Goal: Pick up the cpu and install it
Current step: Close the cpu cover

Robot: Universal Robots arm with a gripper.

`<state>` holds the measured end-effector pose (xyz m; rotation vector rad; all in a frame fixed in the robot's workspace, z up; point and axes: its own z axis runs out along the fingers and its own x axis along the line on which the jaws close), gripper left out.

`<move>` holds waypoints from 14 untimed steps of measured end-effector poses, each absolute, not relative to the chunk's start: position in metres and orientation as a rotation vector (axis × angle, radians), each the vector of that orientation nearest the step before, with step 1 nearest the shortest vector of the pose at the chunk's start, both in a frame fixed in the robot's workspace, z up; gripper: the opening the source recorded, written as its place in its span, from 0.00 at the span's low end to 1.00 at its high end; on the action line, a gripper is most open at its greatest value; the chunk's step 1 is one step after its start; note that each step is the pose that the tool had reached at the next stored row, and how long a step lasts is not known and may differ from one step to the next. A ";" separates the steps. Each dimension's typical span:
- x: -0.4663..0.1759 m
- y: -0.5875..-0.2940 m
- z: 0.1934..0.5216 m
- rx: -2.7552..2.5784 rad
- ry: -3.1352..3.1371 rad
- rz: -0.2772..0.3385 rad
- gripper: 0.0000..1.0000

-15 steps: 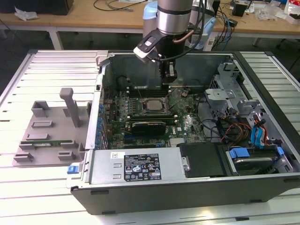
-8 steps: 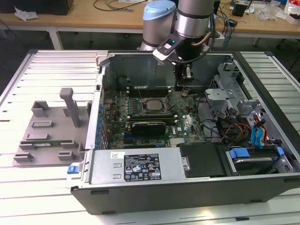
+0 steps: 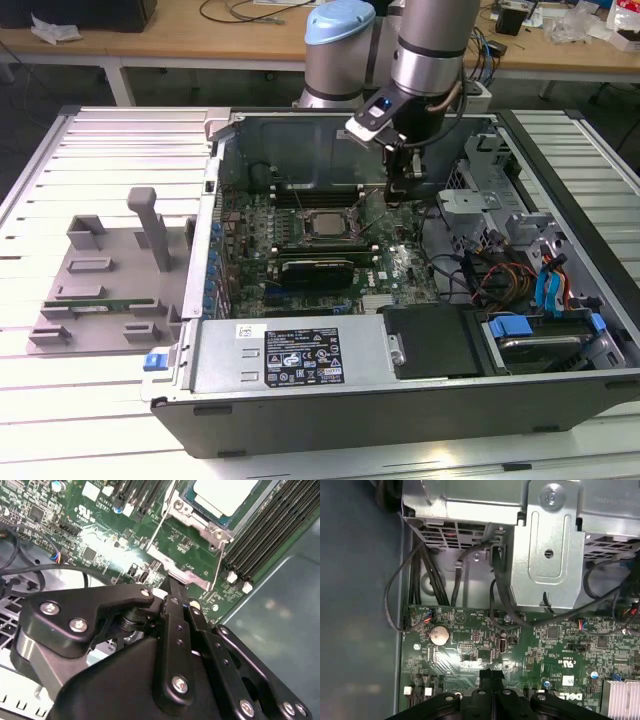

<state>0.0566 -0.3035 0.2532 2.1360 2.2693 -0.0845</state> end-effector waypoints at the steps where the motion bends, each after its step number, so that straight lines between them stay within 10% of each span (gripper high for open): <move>1: 0.054 -0.303 0.253 2.136 2.269 -0.084 0.11; 14: 0.016 -0.304 0.253 2.136 2.269 -0.083 0.11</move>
